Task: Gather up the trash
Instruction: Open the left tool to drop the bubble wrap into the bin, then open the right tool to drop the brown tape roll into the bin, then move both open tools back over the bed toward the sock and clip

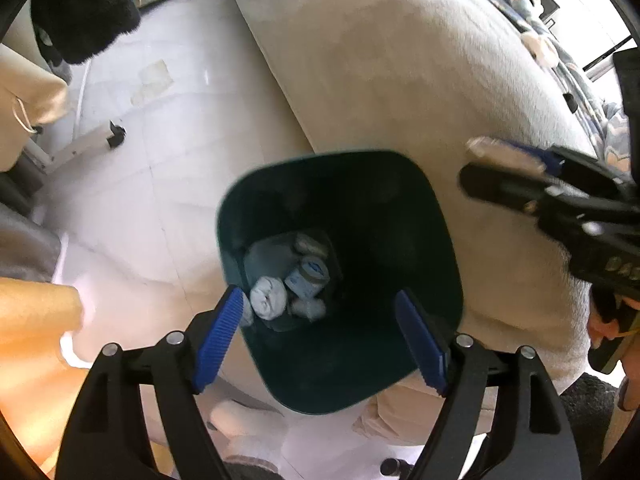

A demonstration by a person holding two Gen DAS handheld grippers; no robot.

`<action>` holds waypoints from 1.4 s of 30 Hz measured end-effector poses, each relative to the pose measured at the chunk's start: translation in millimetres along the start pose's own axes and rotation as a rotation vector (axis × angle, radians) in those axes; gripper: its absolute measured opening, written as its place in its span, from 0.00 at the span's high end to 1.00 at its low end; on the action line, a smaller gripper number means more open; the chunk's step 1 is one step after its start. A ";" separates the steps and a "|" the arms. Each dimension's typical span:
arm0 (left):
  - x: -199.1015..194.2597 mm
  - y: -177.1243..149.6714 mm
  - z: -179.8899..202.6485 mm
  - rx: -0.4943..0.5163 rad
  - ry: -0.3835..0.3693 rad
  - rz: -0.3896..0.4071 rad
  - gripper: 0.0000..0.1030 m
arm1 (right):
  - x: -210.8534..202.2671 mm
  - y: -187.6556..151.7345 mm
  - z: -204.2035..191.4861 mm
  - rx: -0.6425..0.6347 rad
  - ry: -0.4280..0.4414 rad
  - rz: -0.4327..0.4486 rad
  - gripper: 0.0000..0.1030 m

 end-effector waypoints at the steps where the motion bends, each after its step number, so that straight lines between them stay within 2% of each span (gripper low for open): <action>1: -2.4 1.2 -1.7 -0.001 0.001 0.009 0.21 | 3.0 -1.1 -0.8 0.001 0.000 -0.008 0.51; 10: -18.8 10.2 -22.6 -0.026 0.026 0.049 0.20 | 29.6 -18.0 -8.8 -0.014 -0.013 -0.089 0.51; 20: -53.3 35.7 -37.7 -0.034 0.016 0.204 0.19 | 53.1 -33.8 -28.8 -0.053 0.008 -0.167 0.51; 26: -79.2 54.4 -30.6 -0.045 -0.001 0.310 0.19 | 57.9 -43.0 -37.2 -0.077 0.035 -0.198 0.49; 28: -85.2 60.3 -25.8 -0.038 -0.012 0.341 0.19 | 58.7 -42.7 -40.0 -0.083 0.046 -0.199 0.40; 34: -108.2 78.4 -14.9 -0.036 -0.024 0.448 0.19 | 46.9 -43.7 -44.1 -0.101 0.069 -0.189 0.28; 37: -120.9 87.0 -7.3 -0.011 -0.008 0.503 0.19 | 37.4 -40.9 -42.0 -0.106 0.067 -0.164 0.27; 42: -142.0 100.0 12.6 -0.002 -0.029 0.587 0.18 | 10.3 -22.1 -36.4 -0.115 0.067 -0.054 0.24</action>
Point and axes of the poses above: each gripper's, at about its wrist camera, not at the fingertips, and x roughly the way its jaws point, z to its right, y to its top, the point moved 7 cm from there along x, roughly the way its jaws point, and after that the axes turned 9 degrees about z, right-handed, at the moved point
